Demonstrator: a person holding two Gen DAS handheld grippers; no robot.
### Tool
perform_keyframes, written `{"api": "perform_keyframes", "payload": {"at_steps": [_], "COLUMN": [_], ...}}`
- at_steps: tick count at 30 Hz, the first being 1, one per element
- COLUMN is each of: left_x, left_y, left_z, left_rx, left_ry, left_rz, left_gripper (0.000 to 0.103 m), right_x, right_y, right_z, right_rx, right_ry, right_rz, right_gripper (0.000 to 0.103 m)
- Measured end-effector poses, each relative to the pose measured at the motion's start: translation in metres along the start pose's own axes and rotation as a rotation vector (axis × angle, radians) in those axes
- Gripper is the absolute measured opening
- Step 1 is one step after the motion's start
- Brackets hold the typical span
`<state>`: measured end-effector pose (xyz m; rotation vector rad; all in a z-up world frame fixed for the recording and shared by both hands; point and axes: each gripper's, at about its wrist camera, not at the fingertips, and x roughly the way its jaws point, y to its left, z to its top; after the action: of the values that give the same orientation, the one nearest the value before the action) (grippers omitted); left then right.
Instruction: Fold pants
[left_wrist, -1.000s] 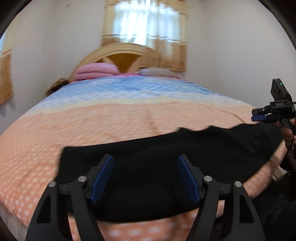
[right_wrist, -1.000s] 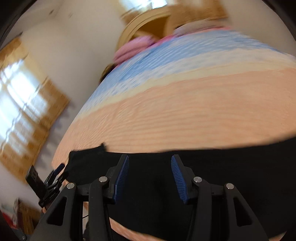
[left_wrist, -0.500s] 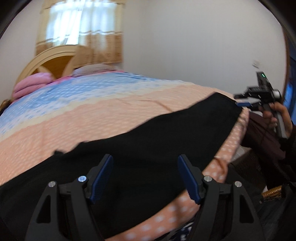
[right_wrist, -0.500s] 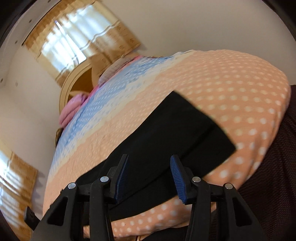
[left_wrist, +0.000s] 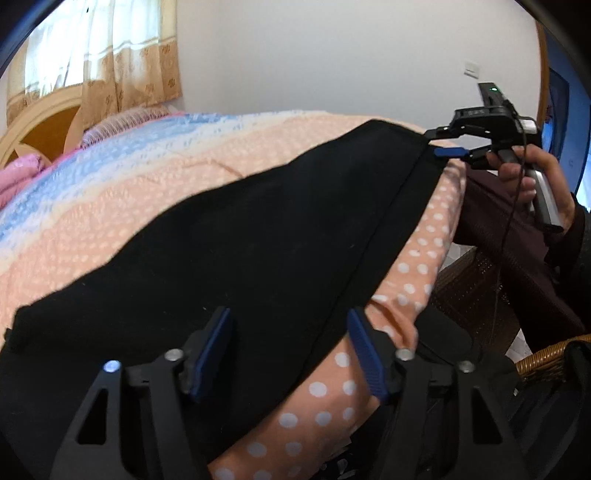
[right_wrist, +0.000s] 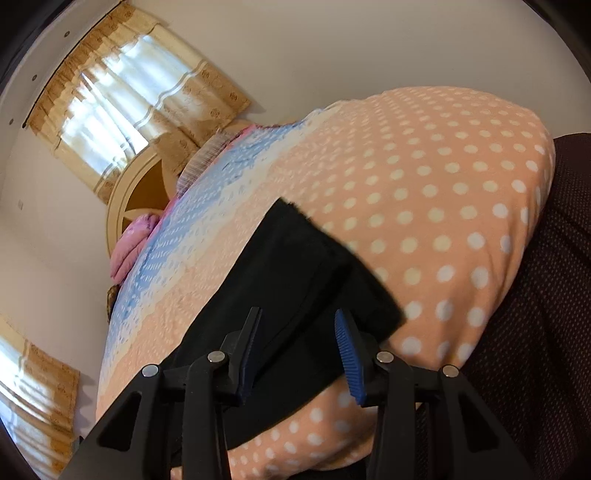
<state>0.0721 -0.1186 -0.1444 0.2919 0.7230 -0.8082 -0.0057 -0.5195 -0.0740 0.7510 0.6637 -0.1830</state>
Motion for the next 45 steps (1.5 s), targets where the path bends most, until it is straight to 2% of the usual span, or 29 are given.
{"api": "perform_keyframes", "payload": {"at_steps": [3, 4, 6, 8, 9, 10, 13, 16, 21, 24, 28, 36, 41, 45], "left_x": [0.003, 0.002, 0.003, 0.003, 0.002, 0.003, 0.005, 0.001, -0.005, -0.008, -0.004, -0.009, -0.005, -0.006], "left_y": [0.000, 0.000, -0.001, -0.001, 0.000, 0.000, 0.006, 0.011, 0.016, 0.014, 0.009, 0.010, 0.010, 0.011], "left_z": [0.001, 0.002, 0.003, 0.004, 0.004, 0.004, 0.005, 0.004, 0.002, -0.001, -0.007, -0.007, -0.011, -0.014], "left_rx": [-0.006, 0.000, 0.008, 0.007, 0.006, 0.006, -0.011, -0.026, -0.044, -0.044, -0.024, -0.035, -0.022, -0.035], "left_ry": [-0.008, -0.007, -0.004, -0.003, -0.003, -0.001, -0.007, -0.016, -0.049, -0.064, -0.041, -0.051, -0.023, -0.026], "left_rz": [-0.007, -0.004, -0.004, -0.006, -0.012, -0.011, -0.026, -0.046, -0.062, -0.082, -0.096, -0.134, -0.137, -0.146], "left_gripper": [0.061, 0.060, 0.054, 0.044, 0.039, 0.030, 0.015, 0.011, 0.011, 0.011, 0.011, 0.010, 0.010, 0.010], "right_x": [0.001, 0.003, 0.007, 0.012, 0.015, 0.018, 0.007, -0.014, -0.040, -0.031, -0.016, -0.030, -0.019, -0.026], "right_y": [-0.006, -0.007, -0.006, -0.003, -0.002, -0.001, 0.010, 0.023, 0.027, 0.011, -0.013, -0.006, -0.021, -0.016], "right_z": [0.006, 0.008, 0.012, 0.017, 0.018, 0.020, 0.018, 0.019, 0.015, 0.009, -0.001, 0.000, -0.003, -0.004], "right_rx": [0.001, 0.003, -0.001, -0.008, -0.007, -0.008, -0.047, -0.087, -0.123, -0.110, -0.072, -0.098, -0.070, -0.096], "right_ry": [-0.021, -0.026, -0.031, -0.041, -0.039, -0.032, -0.056, -0.093, -0.117, -0.082, -0.034, -0.069, -0.032, -0.037], "right_rz": [0.009, 0.007, 0.002, -0.013, -0.026, -0.026, -0.018, 0.009, 0.007, -0.043, -0.074, -0.031, -0.059, -0.066], "right_gripper": [0.041, 0.038, 0.036, 0.023, 0.010, 0.007, 0.006, 0.006, 0.006, 0.006, 0.006, 0.006, 0.006, 0.006]}}
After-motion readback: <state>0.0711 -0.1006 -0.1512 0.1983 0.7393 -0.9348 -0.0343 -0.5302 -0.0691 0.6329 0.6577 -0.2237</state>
